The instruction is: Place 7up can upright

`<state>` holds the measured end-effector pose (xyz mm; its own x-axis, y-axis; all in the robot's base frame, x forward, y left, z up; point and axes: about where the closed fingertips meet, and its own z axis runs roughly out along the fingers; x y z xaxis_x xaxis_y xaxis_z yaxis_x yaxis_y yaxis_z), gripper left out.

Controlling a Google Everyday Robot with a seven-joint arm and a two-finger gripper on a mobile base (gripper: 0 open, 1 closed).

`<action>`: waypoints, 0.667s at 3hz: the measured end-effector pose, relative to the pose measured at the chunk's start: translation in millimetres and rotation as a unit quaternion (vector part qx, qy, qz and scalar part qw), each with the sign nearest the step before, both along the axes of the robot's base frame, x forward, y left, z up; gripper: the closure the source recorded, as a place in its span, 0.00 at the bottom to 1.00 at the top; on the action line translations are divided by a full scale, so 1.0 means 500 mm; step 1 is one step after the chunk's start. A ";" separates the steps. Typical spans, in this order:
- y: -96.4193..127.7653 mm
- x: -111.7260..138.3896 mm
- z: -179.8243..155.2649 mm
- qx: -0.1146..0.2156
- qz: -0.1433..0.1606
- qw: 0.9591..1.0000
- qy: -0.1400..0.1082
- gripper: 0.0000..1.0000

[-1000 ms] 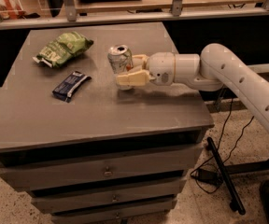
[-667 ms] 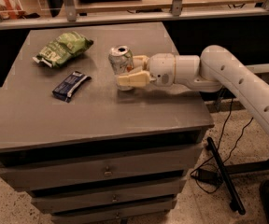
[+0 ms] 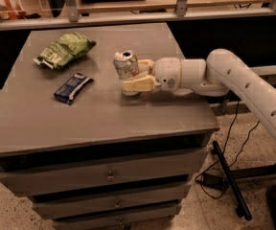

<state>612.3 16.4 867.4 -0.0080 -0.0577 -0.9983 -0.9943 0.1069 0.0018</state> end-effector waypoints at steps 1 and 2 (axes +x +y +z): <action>-0.005 -0.002 -0.007 0.002 0.000 1.000 0.002 0.30; -0.022 -0.006 -0.011 -0.003 -0.004 1.000 0.002 0.01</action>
Offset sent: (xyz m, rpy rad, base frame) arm -0.0025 -0.0208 -0.0081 -0.0072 0.0086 -0.0242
